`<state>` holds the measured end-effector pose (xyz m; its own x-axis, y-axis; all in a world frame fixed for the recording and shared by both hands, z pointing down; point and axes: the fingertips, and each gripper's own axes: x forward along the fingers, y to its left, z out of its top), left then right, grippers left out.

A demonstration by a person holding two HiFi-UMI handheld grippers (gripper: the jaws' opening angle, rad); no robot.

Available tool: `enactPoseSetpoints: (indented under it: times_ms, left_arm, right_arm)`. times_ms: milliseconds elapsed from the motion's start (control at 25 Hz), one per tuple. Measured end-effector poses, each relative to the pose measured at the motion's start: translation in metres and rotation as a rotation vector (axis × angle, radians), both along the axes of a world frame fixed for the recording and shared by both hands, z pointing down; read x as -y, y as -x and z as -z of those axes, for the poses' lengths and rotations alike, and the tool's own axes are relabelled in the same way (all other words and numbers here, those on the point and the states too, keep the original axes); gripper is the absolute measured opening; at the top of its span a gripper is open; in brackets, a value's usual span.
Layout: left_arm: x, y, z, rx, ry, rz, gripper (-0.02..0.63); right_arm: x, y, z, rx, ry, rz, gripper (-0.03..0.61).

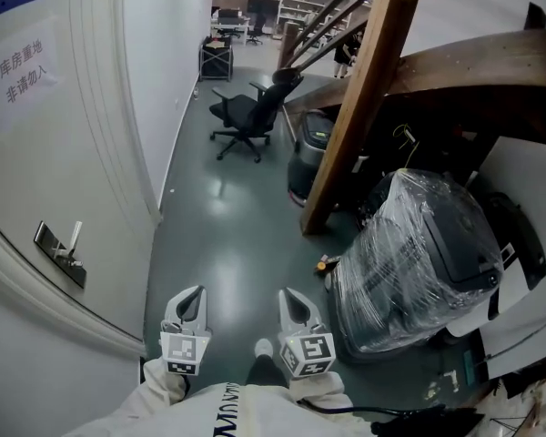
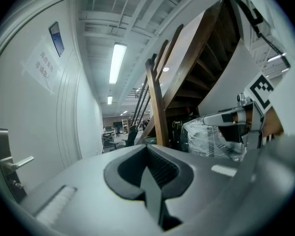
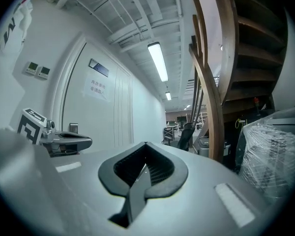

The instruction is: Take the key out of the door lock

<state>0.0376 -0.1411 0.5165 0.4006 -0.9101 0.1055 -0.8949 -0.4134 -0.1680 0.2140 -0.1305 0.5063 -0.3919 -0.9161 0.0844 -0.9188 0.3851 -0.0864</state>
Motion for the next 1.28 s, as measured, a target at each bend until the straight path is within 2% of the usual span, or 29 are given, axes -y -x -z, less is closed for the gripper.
enactPoseSetpoints:
  times_ms: [200,520,880,1080,1280]
  left_arm:
    - [0.041,0.002,-0.005,-0.001,0.009,0.046,0.000]
    - [0.113,-0.022,-0.001,0.002,0.017,0.083,0.000]
    - [0.161,-0.037,-0.003,0.032,0.026,0.153,0.000]
    - [0.166,-0.022,-0.010,0.047,0.037,0.246,0.000]
    - [0.156,0.022,-0.011,0.058,0.041,0.388,0.000]
  right_arm:
    - [0.047,0.002,-0.003,0.002,-0.001,0.045,0.000]
    - [0.124,-0.019,-0.003,0.005,0.010,0.090,0.000]
    - [0.183,-0.036,-0.010,0.014,0.021,0.154,0.000]
    - [0.204,-0.021,-0.018,0.017,0.041,0.250,0.000]
    - [0.222,0.025,-0.021,0.022,0.044,0.380,0.000]
